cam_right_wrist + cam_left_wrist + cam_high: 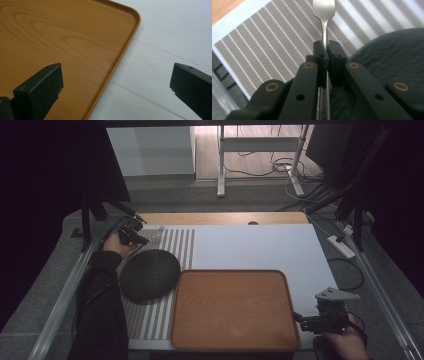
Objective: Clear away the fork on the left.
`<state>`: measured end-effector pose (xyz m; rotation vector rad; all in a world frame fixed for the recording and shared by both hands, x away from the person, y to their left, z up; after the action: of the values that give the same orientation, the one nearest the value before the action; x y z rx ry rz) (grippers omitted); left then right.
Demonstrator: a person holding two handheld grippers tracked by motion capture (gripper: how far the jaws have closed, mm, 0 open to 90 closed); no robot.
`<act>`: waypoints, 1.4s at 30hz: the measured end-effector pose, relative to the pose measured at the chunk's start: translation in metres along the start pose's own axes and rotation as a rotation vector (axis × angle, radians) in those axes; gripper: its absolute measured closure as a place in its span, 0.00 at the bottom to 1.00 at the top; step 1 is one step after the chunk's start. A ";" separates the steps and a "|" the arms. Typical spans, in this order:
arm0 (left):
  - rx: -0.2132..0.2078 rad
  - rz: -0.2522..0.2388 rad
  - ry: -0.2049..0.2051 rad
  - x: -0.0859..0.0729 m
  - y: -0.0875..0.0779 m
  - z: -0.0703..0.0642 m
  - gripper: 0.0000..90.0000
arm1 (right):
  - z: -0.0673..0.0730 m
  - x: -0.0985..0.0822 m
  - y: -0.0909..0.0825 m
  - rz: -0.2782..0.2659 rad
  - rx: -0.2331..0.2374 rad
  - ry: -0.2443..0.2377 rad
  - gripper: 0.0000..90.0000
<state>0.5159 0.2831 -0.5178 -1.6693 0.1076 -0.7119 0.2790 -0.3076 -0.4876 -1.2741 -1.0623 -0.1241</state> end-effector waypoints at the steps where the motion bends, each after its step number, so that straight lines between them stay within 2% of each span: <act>1: -0.010 -0.003 0.001 -0.001 -0.001 -0.002 0.95 | 0.000 0.000 0.000 -0.001 -0.001 -0.001 0.00; 3: -0.031 -0.002 -0.004 -0.002 -0.002 -0.006 0.95 | 0.000 0.000 0.000 0.003 -0.002 -0.003 0.00; 10: -0.065 0.005 -0.003 -0.009 -0.003 -0.019 0.95 | 0.000 0.000 0.000 0.001 -0.001 -0.001 0.00; 21: -0.081 0.008 0.003 -0.025 -0.003 -0.040 0.95 | 0.000 0.000 0.000 0.002 -0.004 -0.004 0.00; 22: -0.095 0.005 0.002 -0.029 -0.003 -0.044 0.95 | 0.000 0.000 0.000 0.003 -0.004 -0.003 0.00; 32: -0.121 -0.002 -0.008 -0.042 -0.009 -0.061 0.95 | 0.000 0.000 0.000 0.001 -0.004 -0.004 0.00; 36: -0.135 -0.003 -0.008 -0.049 -0.012 -0.073 0.95 | 0.001 0.000 0.000 -0.001 -0.003 -0.006 0.00; 42: -0.133 -0.008 0.003 -0.055 -0.014 -0.087 0.95 | 0.001 0.000 -0.001 -0.004 -0.002 -0.007 0.00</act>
<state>0.4233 0.2357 -0.5219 -1.7960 0.1534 -0.7268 0.2783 -0.3070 -0.4871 -1.2750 -1.0712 -0.1233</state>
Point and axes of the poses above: each handheld gripper's, and its own axes: y roughly forward along the jaws, x roughly out of its top, z roughly to its left, the point moved 4 cm from there along y, roughly forward along the jaws, and after that the axes turned 5 degrees about -y, right-handed, at the moved point
